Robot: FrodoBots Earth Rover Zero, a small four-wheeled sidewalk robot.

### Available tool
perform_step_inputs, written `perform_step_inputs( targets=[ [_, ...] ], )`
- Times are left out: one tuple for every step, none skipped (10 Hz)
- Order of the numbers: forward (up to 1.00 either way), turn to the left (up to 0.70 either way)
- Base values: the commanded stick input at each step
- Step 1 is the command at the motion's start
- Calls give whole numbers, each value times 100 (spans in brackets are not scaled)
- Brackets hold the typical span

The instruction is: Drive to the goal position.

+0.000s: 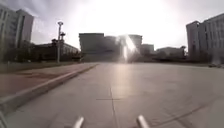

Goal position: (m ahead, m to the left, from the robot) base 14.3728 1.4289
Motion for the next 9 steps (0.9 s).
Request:
perform_step_inputs(
  targets=[
    [100, 0],
    [100, 0],
    [100, 0],
    [100, 0],
    [100, 0],
    [100, 0],
    [100, 0],
    [100, 0],
    [100, 0]
  ],
)
